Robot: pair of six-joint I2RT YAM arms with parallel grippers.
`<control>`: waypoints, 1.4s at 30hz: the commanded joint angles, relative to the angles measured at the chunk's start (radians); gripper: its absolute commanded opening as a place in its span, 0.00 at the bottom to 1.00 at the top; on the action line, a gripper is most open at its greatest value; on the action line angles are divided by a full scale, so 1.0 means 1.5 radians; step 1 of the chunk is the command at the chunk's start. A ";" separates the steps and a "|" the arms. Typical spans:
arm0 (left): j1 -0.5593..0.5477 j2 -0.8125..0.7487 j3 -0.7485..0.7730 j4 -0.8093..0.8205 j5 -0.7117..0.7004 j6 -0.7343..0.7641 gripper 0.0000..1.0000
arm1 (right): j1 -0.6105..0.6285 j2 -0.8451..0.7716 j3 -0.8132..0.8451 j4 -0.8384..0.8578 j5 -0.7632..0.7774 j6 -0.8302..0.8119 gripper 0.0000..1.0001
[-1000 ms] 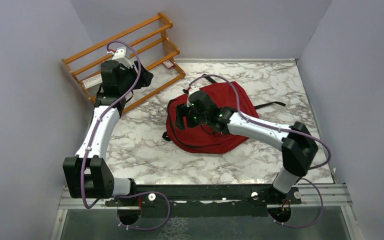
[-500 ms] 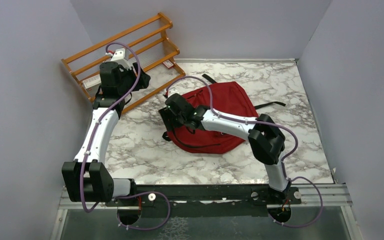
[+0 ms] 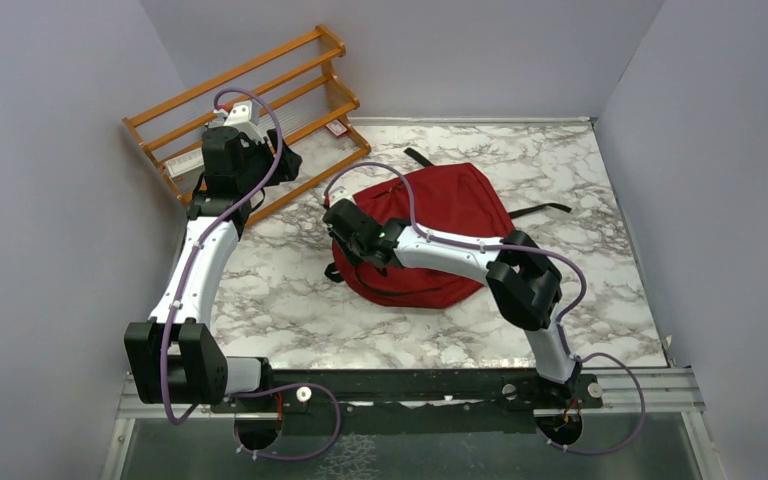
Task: Pack the student bag
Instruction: Adjust the student bag at the center of the board.
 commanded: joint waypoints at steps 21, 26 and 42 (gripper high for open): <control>0.001 0.030 -0.012 0.022 0.026 -0.031 0.63 | -0.277 -0.394 -0.309 0.050 -0.145 -0.006 0.01; 0.001 0.035 -0.008 0.019 0.040 -0.034 0.63 | -0.412 -0.405 -0.228 0.038 -0.252 -0.006 0.00; 0.001 0.056 -0.002 -0.013 0.085 -0.034 0.64 | -0.466 -0.294 0.016 0.028 -0.508 -0.008 0.01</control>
